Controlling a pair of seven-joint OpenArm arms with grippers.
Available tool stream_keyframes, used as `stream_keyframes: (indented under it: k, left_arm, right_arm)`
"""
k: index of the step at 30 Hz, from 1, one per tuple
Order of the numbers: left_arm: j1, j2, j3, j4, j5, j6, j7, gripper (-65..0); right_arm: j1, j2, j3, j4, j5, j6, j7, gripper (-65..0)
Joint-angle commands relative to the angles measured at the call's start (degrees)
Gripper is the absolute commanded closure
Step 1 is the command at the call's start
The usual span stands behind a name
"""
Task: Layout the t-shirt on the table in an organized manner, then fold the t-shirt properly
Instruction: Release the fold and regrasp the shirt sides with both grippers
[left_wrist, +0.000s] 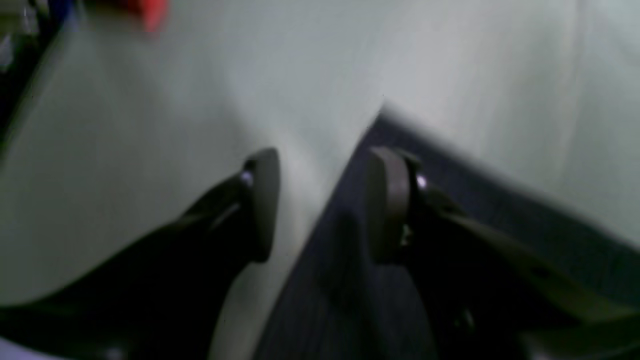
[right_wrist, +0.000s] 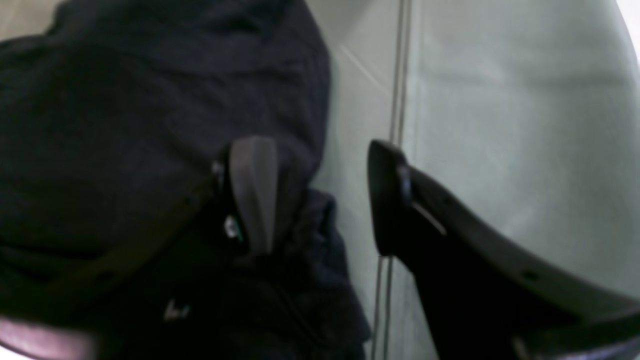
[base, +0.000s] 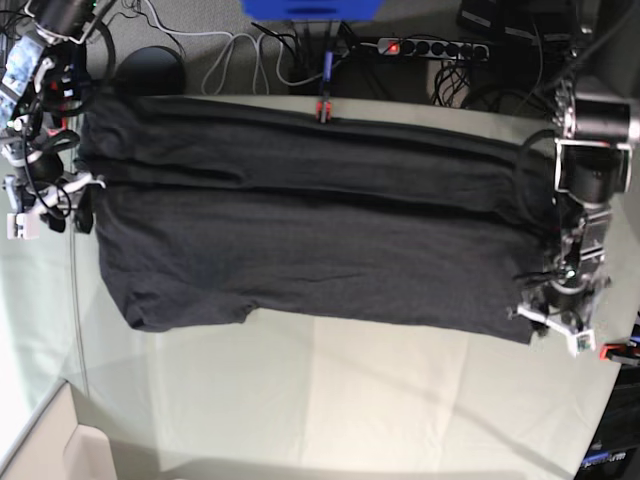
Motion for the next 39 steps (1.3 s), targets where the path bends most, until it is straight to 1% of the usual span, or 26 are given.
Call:
stream_keyframes:
  k: [1, 5, 8, 10, 14, 18, 21, 27, 30, 32, 34, 39]
  left_arm:
    - [-1.4, -0.08, 1.01, -0.27, 0.16, -0.06, -2.05, -27.2]
    - [-2.63, 0.54, 3.48, -4.05, 0.34, -0.06, -5.57, -27.2]
    - [-4.39, 1.15, 3.74, -7.39, -0.01, -0.06, -5.92, -27.2]
    - [-4.57, 1.77, 3.74, -9.41, 0.08, -0.06, -6.45, -27.2]
    - [-4.31, 1.86, 4.09, -11.35, 0.25, -0.06, -8.29, -27.2]
    - [-3.69, 1.68, 3.92, -11.52, 0.25, -0.06, -8.29, -27.2]
    - [-3.69, 1.59, 3.83, -11.52, -0.01, -0.06, -8.29, -27.2]
    - [-3.69, 1.5, 3.74, -11.52, -0.01, -0.06, -8.29, -27.2]
    - [-3.87, 1.5, 3.74, -11.52, -0.01, -0.06, -7.94, -27.2]
    - [-3.78, 1.59, 3.74, -11.52, -0.01, -0.06, -7.94, -27.2]
    - [-3.69, 1.68, 3.74, -11.52, 0.08, -0.06, -7.94, -27.2]
    - [-3.69, 1.59, 3.74, -11.87, 0.08, -0.06, -7.94, -27.2]
  right_arm:
    - [0.56, 0.7, 0.15, 0.98, 0.95, 0.21, 1.5, -30.2]
    - [0.56, 0.79, 0.15, 0.98, 0.95, 0.21, 1.5, -30.2]
    - [0.48, 0.7, 0.15, 0.98, 0.95, 0.21, 1.5, -30.2]
    - [0.48, 0.7, 0.15, 0.98, 0.95, 0.21, 1.5, -30.2]
    - [0.48, 0.7, 0.07, 0.89, 0.95, 0.21, 1.5, -30.2]
    - [0.56, 1.05, -3.63, -0.61, 0.95, 0.21, 1.5, -30.2]
    - [2.15, 2.1, -7.14, -3.33, 0.95, 0.21, 1.5, -30.2]
    - [7.51, 2.37, -7.85, -8.87, 0.87, 0.21, 1.5, -30.2]
    - [10.59, 4.04, -8.02, -12.83, 0.87, 0.21, 1.5, -30.2]
    - [13.58, 4.39, -7.93, -16.96, 0.87, 0.21, 1.5, -30.2]
    - [16.3, 6.32, -8.02, -21.53, 0.87, 0.21, 1.5, -30.2]
    - [23.07, 9.66, -8.2, -33.22, 0.87, 0.21, 1.85, -30.2]
